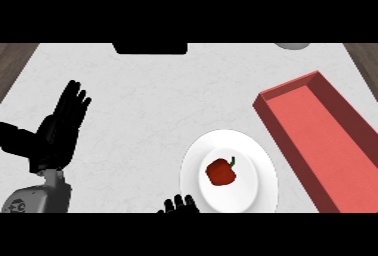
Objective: Pick the lemon from the plate and place it in the cardboard box
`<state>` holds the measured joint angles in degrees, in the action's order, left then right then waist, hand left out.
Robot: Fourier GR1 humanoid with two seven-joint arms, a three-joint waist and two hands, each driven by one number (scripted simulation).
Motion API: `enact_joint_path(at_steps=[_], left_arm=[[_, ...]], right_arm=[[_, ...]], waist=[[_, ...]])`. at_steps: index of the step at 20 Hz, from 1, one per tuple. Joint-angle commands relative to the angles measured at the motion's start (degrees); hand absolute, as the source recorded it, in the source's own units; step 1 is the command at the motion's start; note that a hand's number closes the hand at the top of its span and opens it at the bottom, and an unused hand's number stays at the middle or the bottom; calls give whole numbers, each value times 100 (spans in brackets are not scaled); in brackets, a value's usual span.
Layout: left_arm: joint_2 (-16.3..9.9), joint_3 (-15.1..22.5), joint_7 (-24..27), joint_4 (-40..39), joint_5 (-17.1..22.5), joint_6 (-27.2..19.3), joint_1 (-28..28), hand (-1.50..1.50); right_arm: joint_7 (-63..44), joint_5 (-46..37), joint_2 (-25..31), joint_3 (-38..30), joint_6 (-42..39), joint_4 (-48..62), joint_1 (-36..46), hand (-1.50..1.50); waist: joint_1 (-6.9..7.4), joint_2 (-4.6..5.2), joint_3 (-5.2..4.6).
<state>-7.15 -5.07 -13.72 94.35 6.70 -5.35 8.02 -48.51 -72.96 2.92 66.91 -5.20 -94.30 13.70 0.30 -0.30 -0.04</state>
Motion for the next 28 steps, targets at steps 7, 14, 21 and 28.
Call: enact_joint_path(at_steps=[7, 14, 21, 28], left_arm=[[-4, -61, 28, 9, -23, -57, -66, 0], [-24, -64, 152, 42, 53, 94, -329, 0], [97, 31, 73, 208, -45, -82, -231, 0], [-65, -223, 23, 192, 166, 22, -185, 0]], right_arm=[[-1151, -587, -274, -339, 901, -1671, 226, 150], [-1486, -1123, -273, -931, 1056, -1768, 233, 150], [-1272, -1364, -278, -1338, 992, -1746, -184, 150], [-858, -1629, 100, -2267, 838, -1918, -201, 150]], waist=[[-154, -52, 7], [-145, -22, 4], [-175, 12, 12], [-162, 30, 5]])
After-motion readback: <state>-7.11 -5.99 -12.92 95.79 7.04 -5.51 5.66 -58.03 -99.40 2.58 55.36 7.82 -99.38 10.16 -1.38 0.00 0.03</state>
